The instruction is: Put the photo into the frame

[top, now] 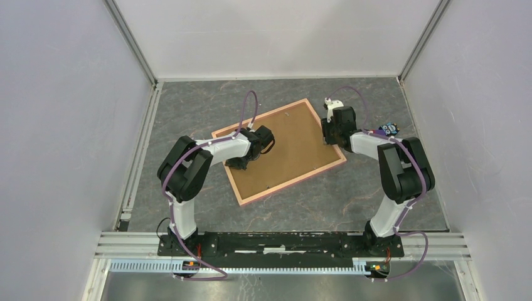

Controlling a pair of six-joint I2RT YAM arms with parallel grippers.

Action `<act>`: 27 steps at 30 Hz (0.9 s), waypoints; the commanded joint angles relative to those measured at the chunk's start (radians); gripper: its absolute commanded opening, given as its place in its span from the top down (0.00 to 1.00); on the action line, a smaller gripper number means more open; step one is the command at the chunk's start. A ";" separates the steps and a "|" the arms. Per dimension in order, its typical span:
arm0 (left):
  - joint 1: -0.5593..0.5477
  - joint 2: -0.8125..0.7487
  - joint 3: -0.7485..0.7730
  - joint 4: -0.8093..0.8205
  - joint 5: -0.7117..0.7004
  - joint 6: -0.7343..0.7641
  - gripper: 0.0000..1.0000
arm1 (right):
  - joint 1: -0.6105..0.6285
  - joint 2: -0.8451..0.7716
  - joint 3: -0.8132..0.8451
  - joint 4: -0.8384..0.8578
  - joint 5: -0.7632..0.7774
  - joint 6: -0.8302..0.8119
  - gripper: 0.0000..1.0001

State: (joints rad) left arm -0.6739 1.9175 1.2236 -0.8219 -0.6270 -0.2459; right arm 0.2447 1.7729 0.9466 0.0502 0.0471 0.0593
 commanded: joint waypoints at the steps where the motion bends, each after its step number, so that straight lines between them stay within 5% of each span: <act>1: 0.009 0.032 -0.012 -0.015 0.061 0.017 0.98 | 0.003 0.060 0.033 -0.048 0.040 0.003 0.58; 8: 0.010 0.032 -0.012 -0.015 0.062 0.016 0.98 | 0.008 0.042 0.029 -0.067 0.068 0.003 0.69; 15: 0.010 0.029 -0.012 -0.015 0.058 0.014 0.98 | 0.011 0.043 0.035 -0.076 0.042 0.001 0.58; 17: 0.010 0.033 -0.009 -0.016 0.059 0.013 0.98 | 0.011 0.047 0.038 -0.083 0.043 -0.002 0.61; 21: 0.009 0.039 -0.010 -0.014 0.073 0.011 0.98 | 0.011 0.040 0.039 -0.090 0.052 -0.009 0.85; 27: 0.009 0.038 -0.005 -0.014 0.097 0.007 0.98 | 0.011 0.007 0.008 -0.057 0.062 -0.004 0.79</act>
State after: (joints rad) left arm -0.6735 1.9194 1.2251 -0.8242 -0.6266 -0.2462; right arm 0.2520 1.7931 0.9798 0.0376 0.0902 0.0353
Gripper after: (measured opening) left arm 0.211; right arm 0.211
